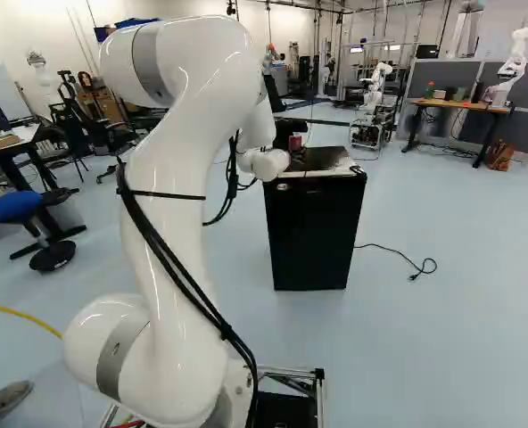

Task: Grab a drink from the fridge

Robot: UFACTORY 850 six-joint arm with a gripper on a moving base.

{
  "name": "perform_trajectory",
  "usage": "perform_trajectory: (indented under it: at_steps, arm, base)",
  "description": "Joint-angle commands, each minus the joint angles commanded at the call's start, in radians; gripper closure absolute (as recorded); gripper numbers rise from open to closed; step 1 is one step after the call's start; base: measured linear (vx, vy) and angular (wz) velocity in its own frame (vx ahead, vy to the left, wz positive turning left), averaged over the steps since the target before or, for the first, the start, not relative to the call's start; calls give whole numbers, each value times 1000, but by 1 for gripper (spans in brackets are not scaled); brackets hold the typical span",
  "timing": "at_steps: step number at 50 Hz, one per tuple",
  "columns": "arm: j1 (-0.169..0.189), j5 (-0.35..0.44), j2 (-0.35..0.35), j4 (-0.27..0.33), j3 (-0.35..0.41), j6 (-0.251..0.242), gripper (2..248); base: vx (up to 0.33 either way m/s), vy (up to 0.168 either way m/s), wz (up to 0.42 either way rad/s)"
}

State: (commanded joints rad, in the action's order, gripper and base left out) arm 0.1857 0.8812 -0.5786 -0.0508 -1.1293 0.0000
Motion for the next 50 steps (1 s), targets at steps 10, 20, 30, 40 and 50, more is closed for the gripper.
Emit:
perform_trajectory:
  at_steps: [10, 20, 30, 40, 50]
  arm:
    - [0, 0, 4, 0, 1, 0, 154]
    - [-2, 0, 12, 1, 11, 0, 154]
    - [-6, 0, 29, 2, 31, 0, 154]
    - [-11, -1, 55, 3, 64, 0, 154]
    - [-19, -1, 91, 5, 107, 0, 154]
  base:
    - [0, 0, 0]
    - [0, 0, 0]
    - [0, 0, 0]
    - [0, 0, 0]
    - [0, 0, 0]
